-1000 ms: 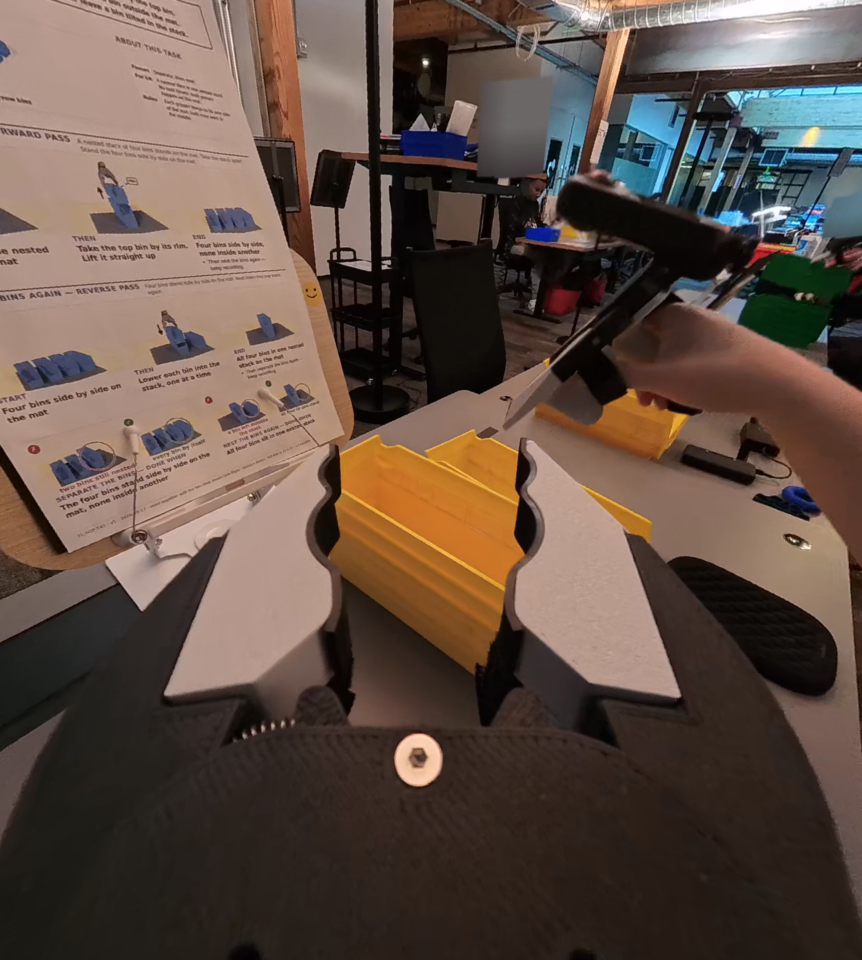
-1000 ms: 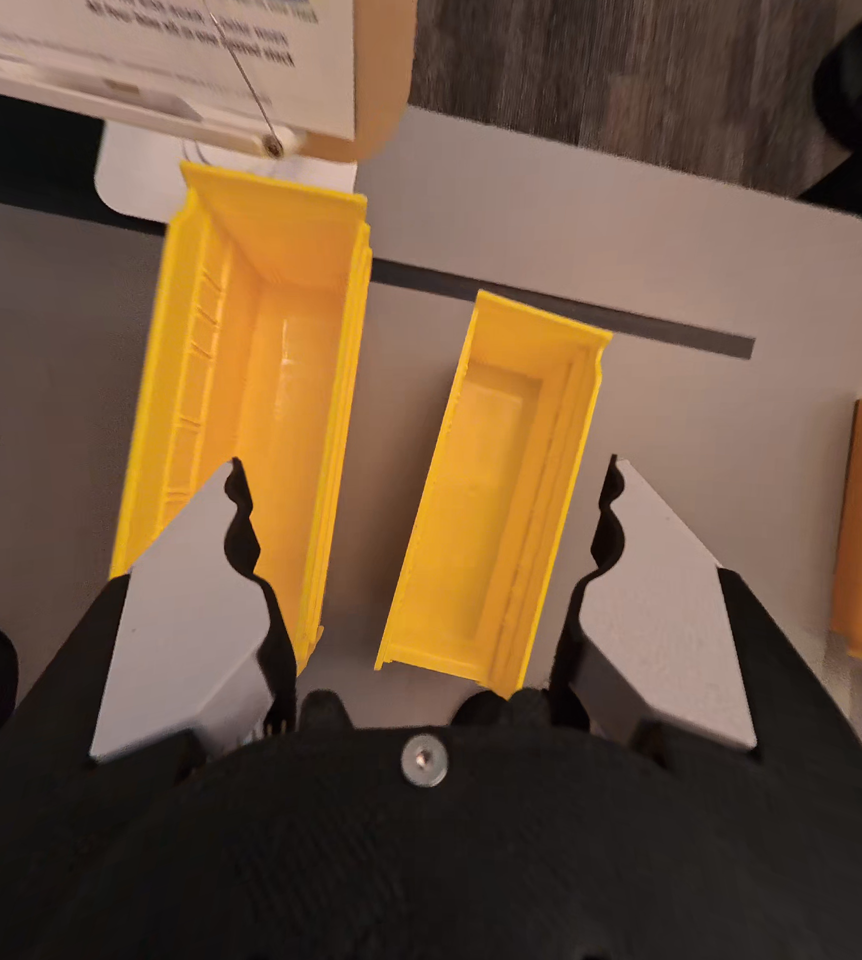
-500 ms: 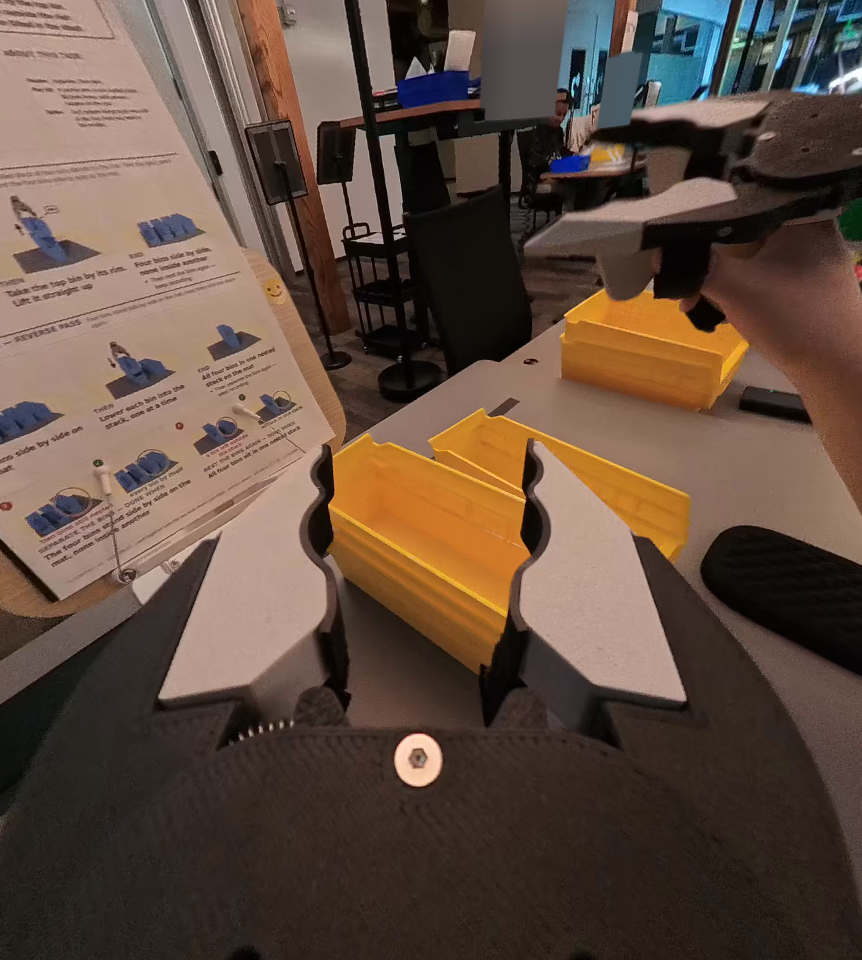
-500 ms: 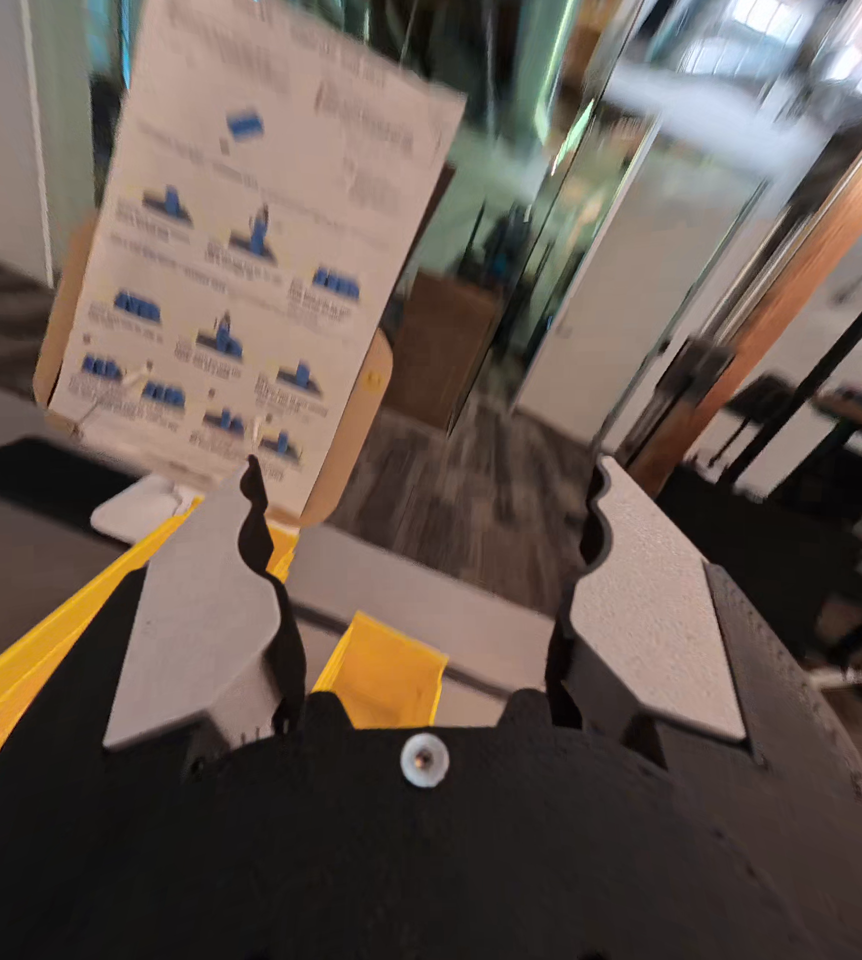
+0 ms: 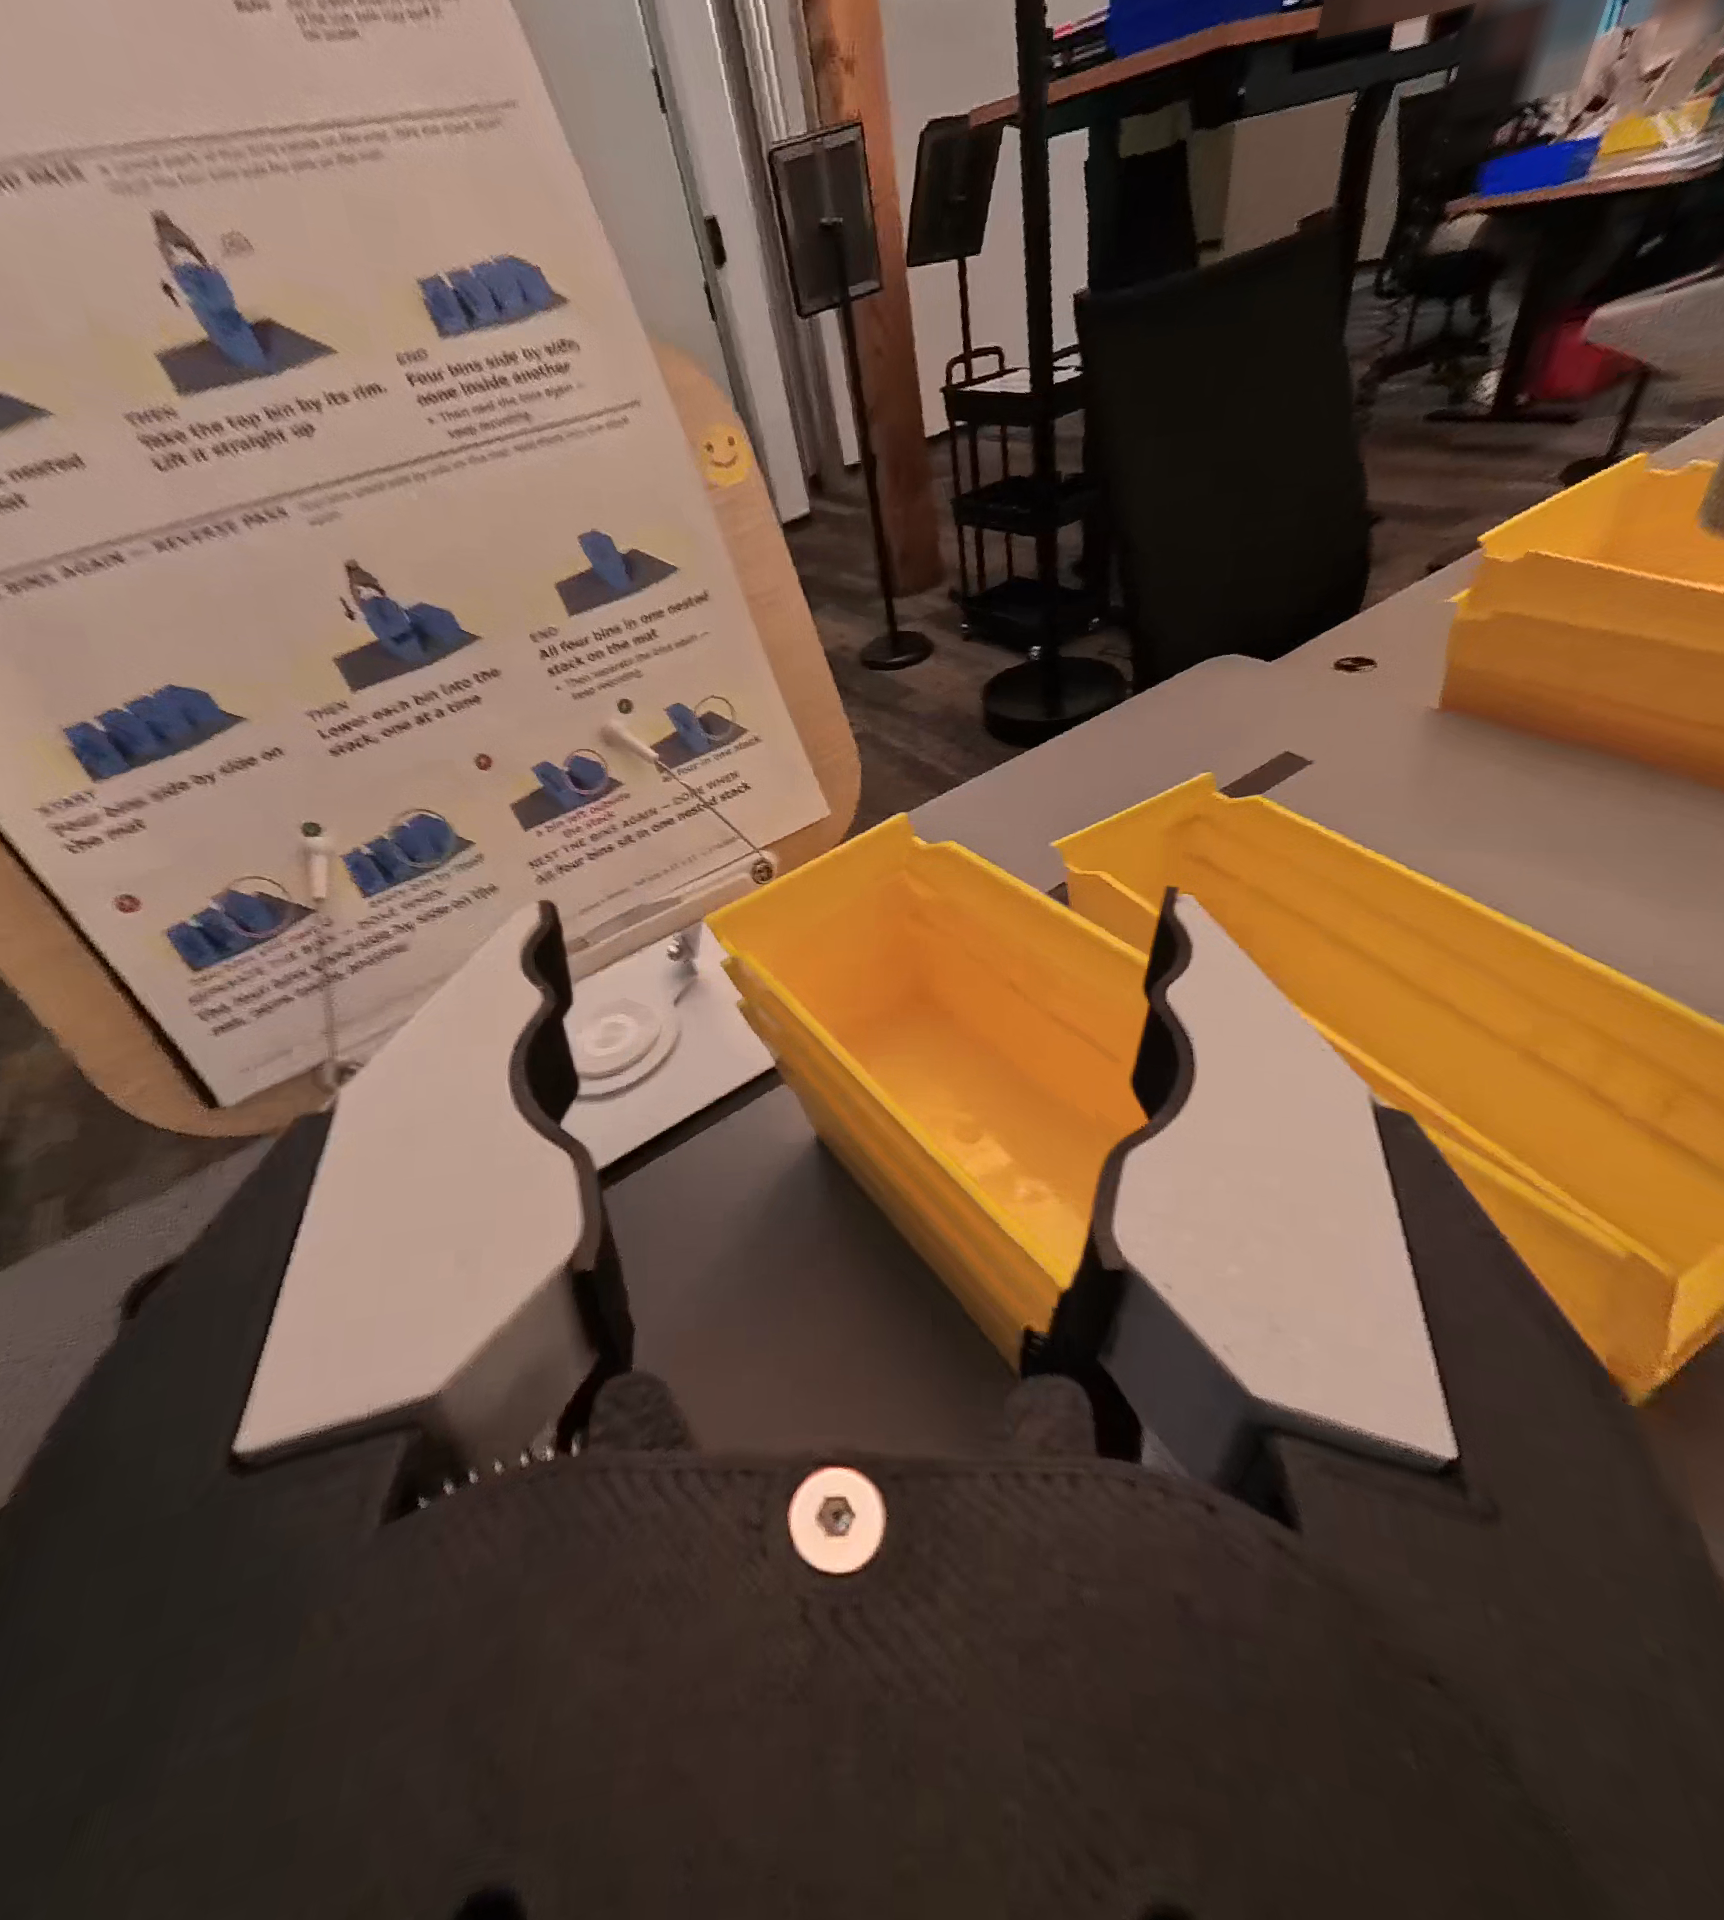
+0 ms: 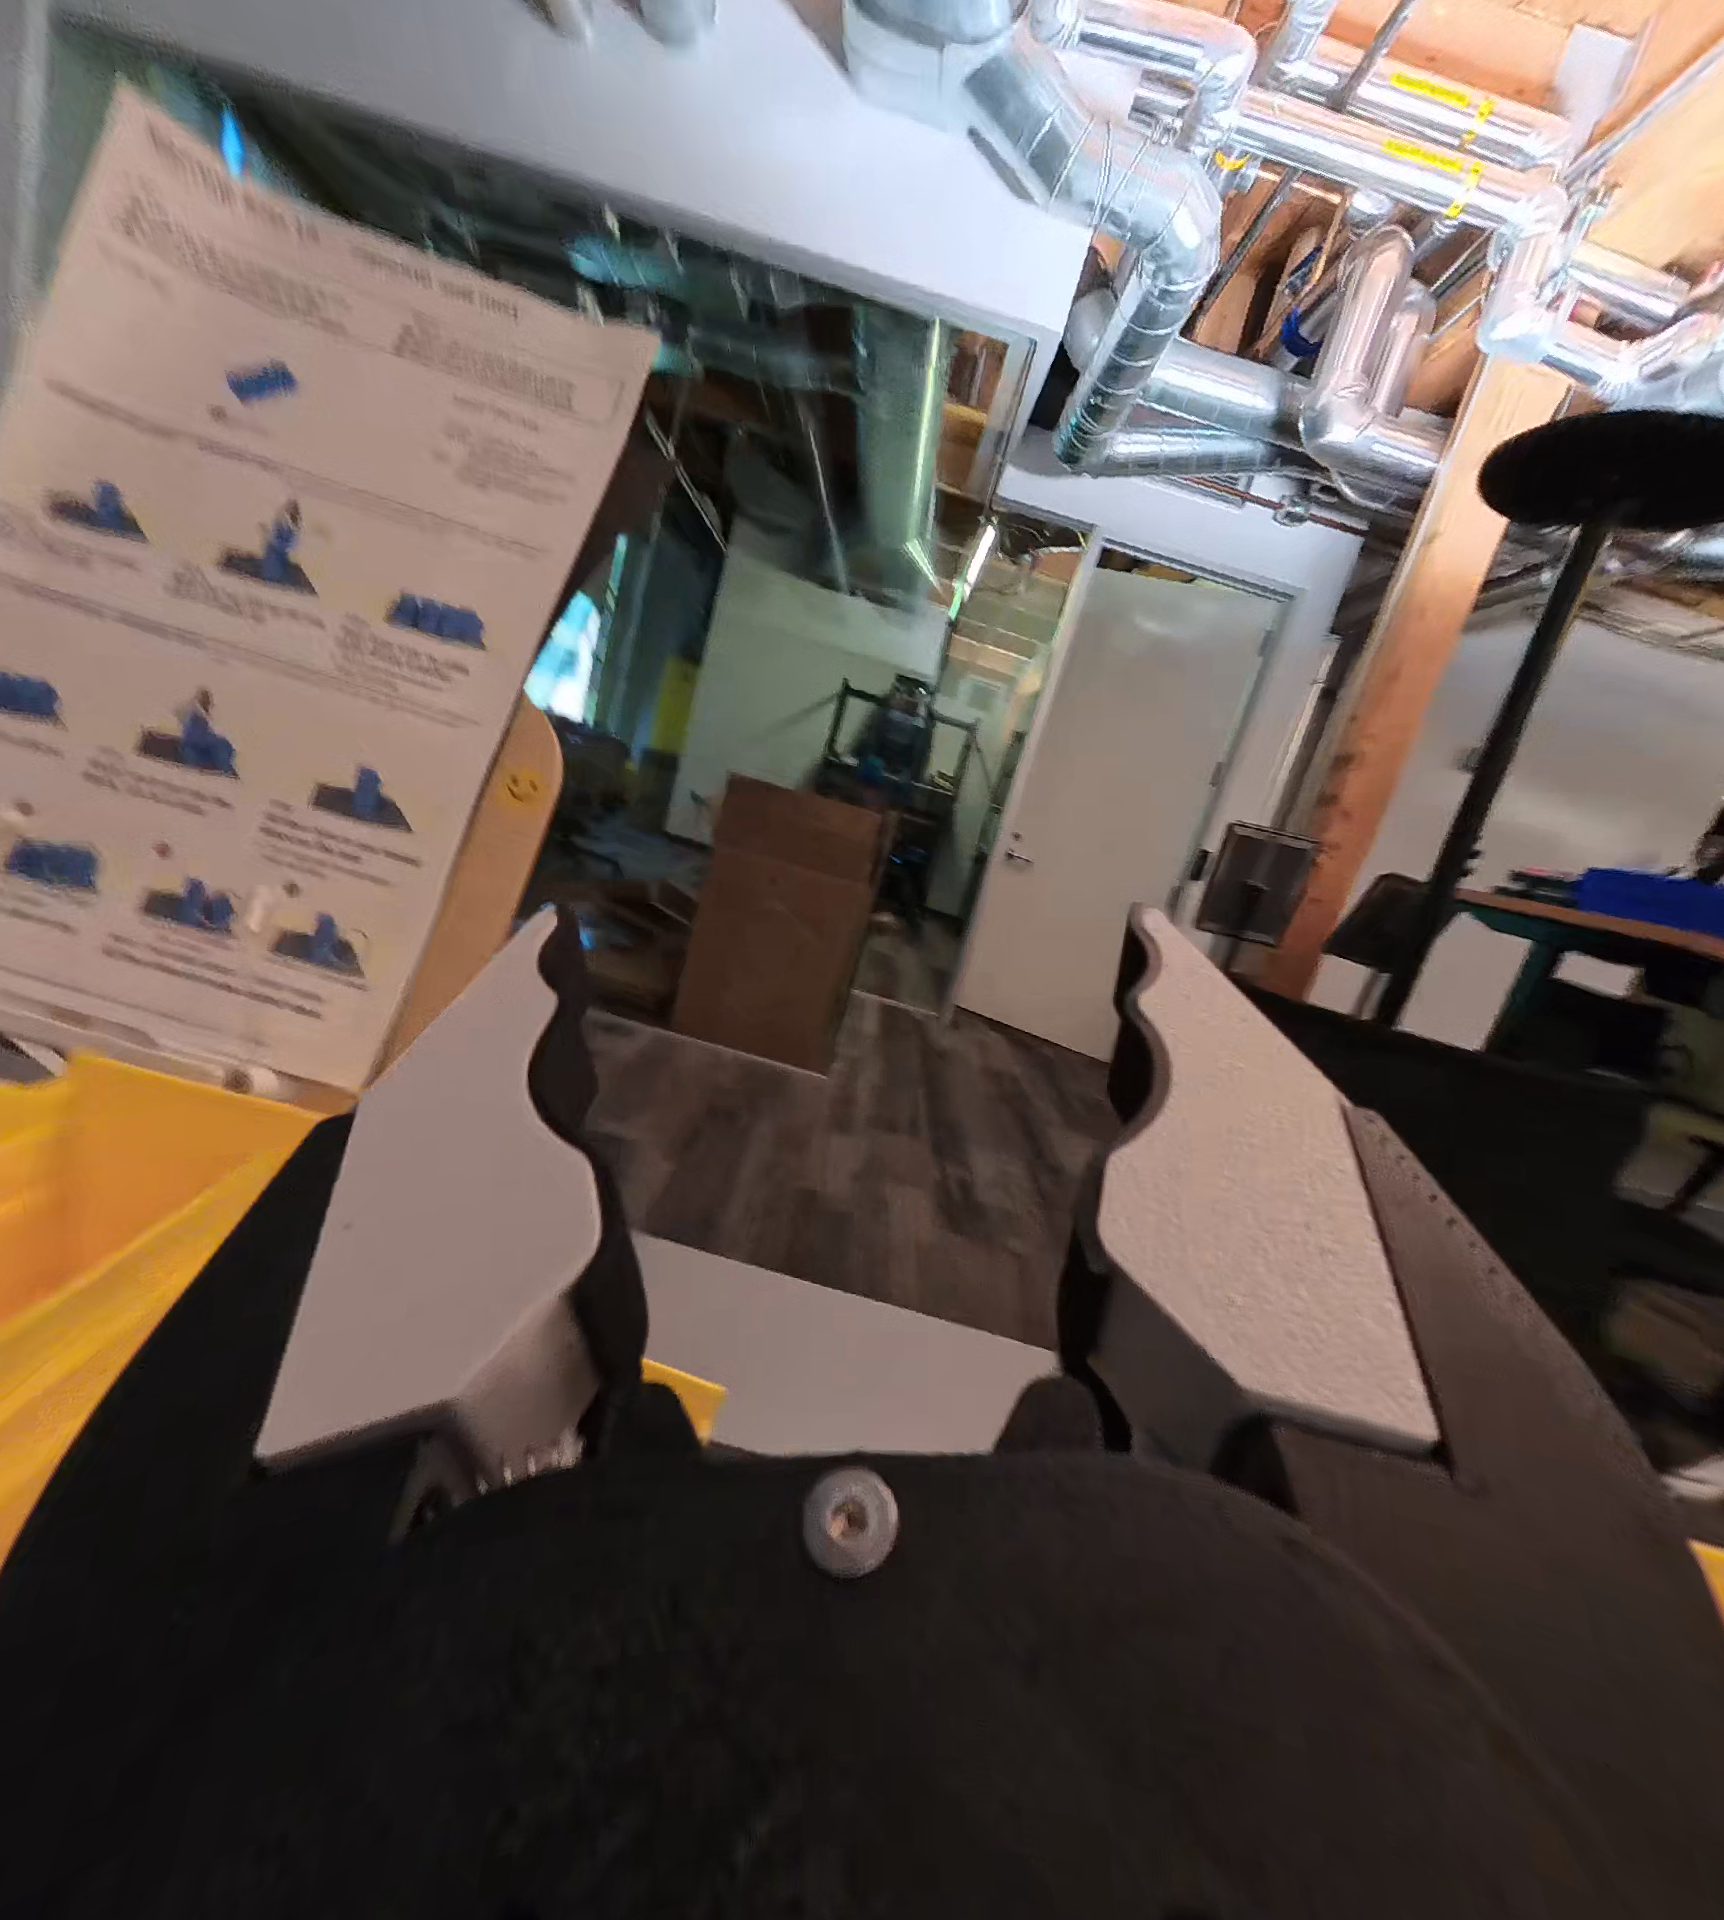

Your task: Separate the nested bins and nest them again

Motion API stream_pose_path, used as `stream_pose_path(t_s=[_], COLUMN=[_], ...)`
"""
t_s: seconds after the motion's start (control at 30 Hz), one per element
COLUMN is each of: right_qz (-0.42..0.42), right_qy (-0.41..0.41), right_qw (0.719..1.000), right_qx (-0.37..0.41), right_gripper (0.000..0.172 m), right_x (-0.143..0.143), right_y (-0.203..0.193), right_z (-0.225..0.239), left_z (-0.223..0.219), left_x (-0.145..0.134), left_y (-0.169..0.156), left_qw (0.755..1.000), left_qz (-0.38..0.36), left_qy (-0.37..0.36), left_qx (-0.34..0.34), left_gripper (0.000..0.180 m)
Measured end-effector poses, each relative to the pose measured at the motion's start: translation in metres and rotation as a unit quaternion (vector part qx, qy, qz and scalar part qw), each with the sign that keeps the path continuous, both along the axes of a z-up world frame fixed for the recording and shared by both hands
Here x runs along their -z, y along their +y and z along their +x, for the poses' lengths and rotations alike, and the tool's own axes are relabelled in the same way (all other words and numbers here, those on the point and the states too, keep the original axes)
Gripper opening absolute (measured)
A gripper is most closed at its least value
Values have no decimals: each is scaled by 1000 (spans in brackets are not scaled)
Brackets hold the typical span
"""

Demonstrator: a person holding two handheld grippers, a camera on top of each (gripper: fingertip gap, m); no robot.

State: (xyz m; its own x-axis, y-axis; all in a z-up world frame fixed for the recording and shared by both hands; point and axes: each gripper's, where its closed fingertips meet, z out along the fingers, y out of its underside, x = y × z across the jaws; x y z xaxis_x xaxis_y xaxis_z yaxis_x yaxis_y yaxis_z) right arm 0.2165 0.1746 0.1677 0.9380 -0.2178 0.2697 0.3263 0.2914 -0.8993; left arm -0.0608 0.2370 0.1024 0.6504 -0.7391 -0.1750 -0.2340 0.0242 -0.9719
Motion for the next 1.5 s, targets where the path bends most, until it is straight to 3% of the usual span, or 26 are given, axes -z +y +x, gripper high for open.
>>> stream_pose_path(t_s=[0.17,0.27,0.33,0.47,0.63,0.73,0.87,1.03,1.23,1.5], right_qz=[79,73,71,84,84,83,87,77,77,67], right_qy=[129,142,153,220,297,328,371,371,389,397], right_qw=[986,984,982,962,933,920,895,897,888,881], right_qx=[-67,-76,-83,-135,-183,-196,-231,-228,-233,-248], right_gripper=[101,101,102,100,99,96,95,95,93,90], right_x=[2,8,10,12,21,26,28,29,32,35], right_y=[-1,5,7,7,11,12,14,15,15,19], right_z=[26,32,36,43,57,66,67,68,75,72], left_z=[10,35,47,56,70,79,77,78,66,59], left_x=[37,39,46,74,104,111,120,132,153,151], left_y=[1,-11,-4,12,9,6,7,7,7,10], left_qw=[993,985,978,932,863,835,819,799,758,743], left_qz=[-111,-172,-203,-325,-464,-516,-516,-493,-453,-485], left_qy=[30,17,57,157,182,161,203,289,404,391], left_qx=[-9,23,10,-44,-78,-100,-144,-188,-238,-245], left_gripper=[120,121,125,140,147,150,152,153,153,140])
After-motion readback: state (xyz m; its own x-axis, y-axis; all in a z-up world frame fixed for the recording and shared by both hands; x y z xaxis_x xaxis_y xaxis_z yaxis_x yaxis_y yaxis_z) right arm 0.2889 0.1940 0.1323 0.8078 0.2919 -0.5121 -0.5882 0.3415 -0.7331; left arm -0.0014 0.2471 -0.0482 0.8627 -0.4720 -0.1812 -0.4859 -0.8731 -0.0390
